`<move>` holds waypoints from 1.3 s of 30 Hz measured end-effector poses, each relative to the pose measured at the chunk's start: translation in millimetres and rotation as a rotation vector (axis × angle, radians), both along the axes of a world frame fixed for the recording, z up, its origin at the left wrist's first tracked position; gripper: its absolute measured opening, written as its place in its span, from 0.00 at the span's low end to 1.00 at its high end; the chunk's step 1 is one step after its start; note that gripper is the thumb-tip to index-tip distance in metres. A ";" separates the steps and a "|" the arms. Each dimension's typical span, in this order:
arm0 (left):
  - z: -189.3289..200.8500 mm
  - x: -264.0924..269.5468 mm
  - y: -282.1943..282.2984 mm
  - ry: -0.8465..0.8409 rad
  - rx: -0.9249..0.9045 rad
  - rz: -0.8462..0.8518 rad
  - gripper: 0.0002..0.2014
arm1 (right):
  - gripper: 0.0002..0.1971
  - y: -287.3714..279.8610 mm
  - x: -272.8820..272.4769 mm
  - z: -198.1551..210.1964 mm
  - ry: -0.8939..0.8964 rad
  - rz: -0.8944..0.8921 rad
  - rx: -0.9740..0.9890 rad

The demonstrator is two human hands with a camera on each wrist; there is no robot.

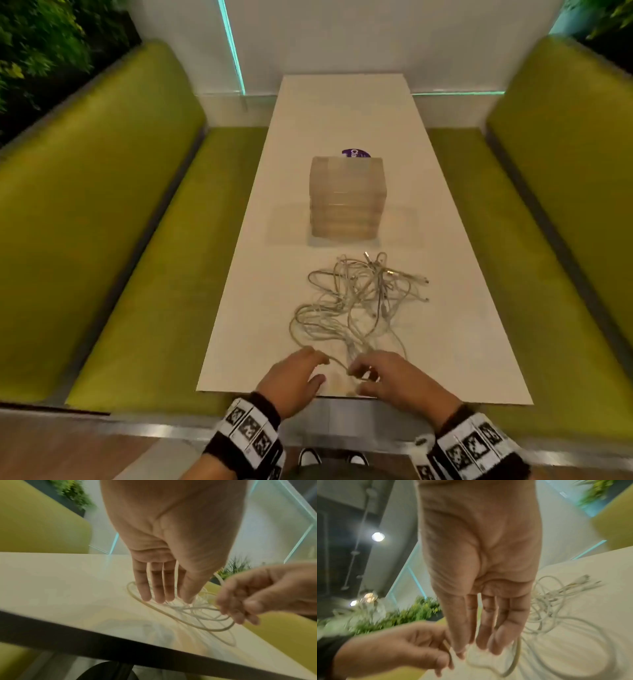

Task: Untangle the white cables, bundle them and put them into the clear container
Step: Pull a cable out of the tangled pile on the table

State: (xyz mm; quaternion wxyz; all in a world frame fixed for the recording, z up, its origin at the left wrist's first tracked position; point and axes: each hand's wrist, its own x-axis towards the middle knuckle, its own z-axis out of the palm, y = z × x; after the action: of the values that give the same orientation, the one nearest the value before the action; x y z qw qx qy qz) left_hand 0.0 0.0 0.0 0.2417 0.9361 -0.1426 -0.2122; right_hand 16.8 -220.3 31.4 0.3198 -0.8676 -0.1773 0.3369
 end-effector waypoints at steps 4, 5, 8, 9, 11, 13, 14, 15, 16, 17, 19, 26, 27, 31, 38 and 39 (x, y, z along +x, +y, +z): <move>-16.9 23.9 -21.9 -0.067 0.201 -0.158 0.20 | 0.20 36.1 9.5 -31.0 -0.200 0.024 -0.305; -21.4 26.5 -23.6 -0.088 0.238 -0.178 0.19 | 0.21 38.1 7.5 -39.4 -0.215 0.030 -0.352; -28.9 29.0 -20.7 -0.142 0.227 -0.185 0.16 | 0.20 35.5 4.1 -49.1 -0.239 -0.009 -0.379; -27.8 30.3 -19.5 -0.153 0.221 -0.193 0.15 | 0.16 34.2 4.5 -49.7 -0.247 -0.026 -0.372; -28.0 30.8 -17.1 -0.160 0.207 -0.214 0.13 | 0.10 30.9 5.1 -52.1 -0.248 -0.036 -0.357; -29.3 28.9 -16.4 -0.150 0.212 -0.224 0.12 | 0.08 28.0 3.4 -52.6 -0.240 -0.019 -0.328; -30.2 27.8 -16.5 -0.151 0.221 -0.230 0.12 | 0.07 27.5 2.7 -51.9 -0.228 -0.005 -0.310; -27.8 26.0 -17.3 -0.140 0.241 -0.242 0.12 | 0.07 27.6 1.6 -49.2 -0.207 0.008 -0.293; -25.4 24.7 -16.9 -0.132 0.254 -0.249 0.11 | 0.07 28.0 1.1 -46.5 -0.183 0.020 -0.273; -20.1 23.0 -17.0 -0.123 0.242 -0.259 0.09 | 0.08 28.6 0.5 -42.6 -0.158 0.026 -0.248; -11.2 20.2 -11.3 -0.083 0.094 -0.195 0.08 | 0.09 25.5 1.8 -38.1 -0.143 0.043 -0.248; 4.5 25.8 65.7 -0.270 -0.218 0.198 0.13 | 0.05 -13.3 32.9 -31.4 -0.173 -0.038 -0.389; 9.1 27.3 77.1 -0.318 -0.237 0.257 0.12 | 0.05 -21.5 38.7 -30.2 -0.180 -0.082 -0.387; 16.1 26.0 102.3 -0.325 -0.224 0.384 0.08 | 0.09 -42.5 55.6 -22.7 -0.196 -0.223 -0.170; 8.5 20.2 33.0 -0.071 -0.177 0.103 0.29 | 0.10 -11.3 55.4 -18.2 -0.266 -0.179 -0.132; 11.0 20.1 15.8 -0.047 -0.253 0.110 0.29 | 0.10 -5.8 53.8 -16.9 -0.287 -0.178 -0.149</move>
State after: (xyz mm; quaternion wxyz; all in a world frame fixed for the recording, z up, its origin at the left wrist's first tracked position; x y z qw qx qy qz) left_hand 20.1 15.8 11.0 0.3654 0.9093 -0.1225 -0.1568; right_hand 70.6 -226.1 14.4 0.2546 -0.9403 -0.1183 0.1924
